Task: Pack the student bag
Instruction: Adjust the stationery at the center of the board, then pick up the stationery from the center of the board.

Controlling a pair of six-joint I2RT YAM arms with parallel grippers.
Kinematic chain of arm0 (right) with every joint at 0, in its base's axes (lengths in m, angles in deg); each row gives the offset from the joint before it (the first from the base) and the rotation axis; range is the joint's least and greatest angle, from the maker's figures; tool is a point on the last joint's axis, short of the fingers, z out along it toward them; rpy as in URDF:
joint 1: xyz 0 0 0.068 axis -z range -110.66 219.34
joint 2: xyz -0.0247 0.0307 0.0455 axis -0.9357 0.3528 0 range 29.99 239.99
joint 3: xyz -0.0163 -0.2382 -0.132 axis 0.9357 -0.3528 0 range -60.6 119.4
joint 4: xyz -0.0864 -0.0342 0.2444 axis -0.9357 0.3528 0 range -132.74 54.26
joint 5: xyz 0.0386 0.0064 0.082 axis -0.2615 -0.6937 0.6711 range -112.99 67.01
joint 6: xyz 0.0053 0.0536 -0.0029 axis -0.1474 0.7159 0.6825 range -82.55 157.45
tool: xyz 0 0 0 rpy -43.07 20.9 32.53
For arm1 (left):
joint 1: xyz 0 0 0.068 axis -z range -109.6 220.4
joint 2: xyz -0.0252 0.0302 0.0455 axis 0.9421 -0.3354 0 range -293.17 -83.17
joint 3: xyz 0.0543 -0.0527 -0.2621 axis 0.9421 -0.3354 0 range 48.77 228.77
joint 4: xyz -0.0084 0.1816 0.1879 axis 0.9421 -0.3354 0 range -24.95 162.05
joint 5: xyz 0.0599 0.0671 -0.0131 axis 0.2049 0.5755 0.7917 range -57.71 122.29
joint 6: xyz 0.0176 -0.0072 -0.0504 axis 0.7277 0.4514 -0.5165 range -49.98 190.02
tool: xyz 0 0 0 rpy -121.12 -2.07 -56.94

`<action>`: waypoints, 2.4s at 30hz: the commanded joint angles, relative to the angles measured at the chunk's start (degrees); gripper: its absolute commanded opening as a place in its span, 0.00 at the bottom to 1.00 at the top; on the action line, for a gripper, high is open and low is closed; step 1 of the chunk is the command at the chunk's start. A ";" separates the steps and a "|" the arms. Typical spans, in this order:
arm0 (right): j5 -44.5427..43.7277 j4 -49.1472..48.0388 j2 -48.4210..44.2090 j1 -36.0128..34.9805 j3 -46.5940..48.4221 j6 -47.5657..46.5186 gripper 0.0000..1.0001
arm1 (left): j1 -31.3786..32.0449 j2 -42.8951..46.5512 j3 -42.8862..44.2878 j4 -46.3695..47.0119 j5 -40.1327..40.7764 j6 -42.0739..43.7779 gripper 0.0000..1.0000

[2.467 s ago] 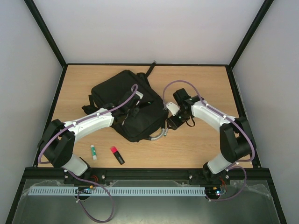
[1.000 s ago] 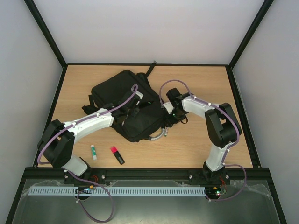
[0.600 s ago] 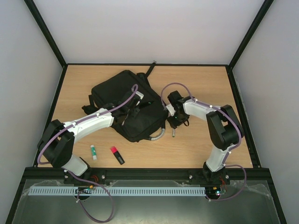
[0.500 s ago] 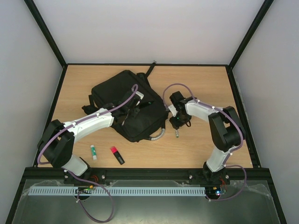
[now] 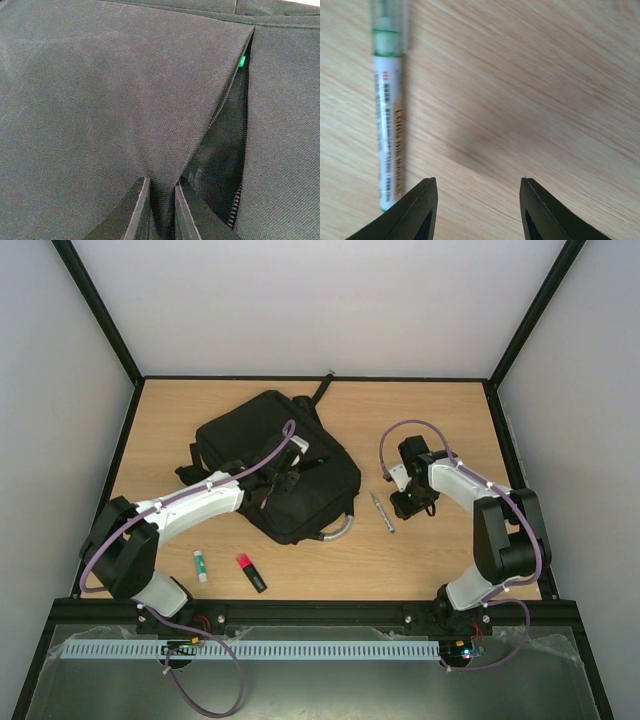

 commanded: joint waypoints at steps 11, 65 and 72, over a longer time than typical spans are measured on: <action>14.93 6.22 -1.35 -2.06 1.02 -1.35 0.50 | 0.93 1.28 1.55 -0.12 -1.51 -0.22 0.14; -2.40 1.93 4.92 -2.03 -1.60 4.19 0.40 | 1.28 0.70 1.65 -0.55 -1.33 -0.13 0.14; -1.06 3.53 5.14 1.45 -1.14 2.09 0.26 | 1.35 1.00 1.73 -0.56 -1.48 -0.13 0.14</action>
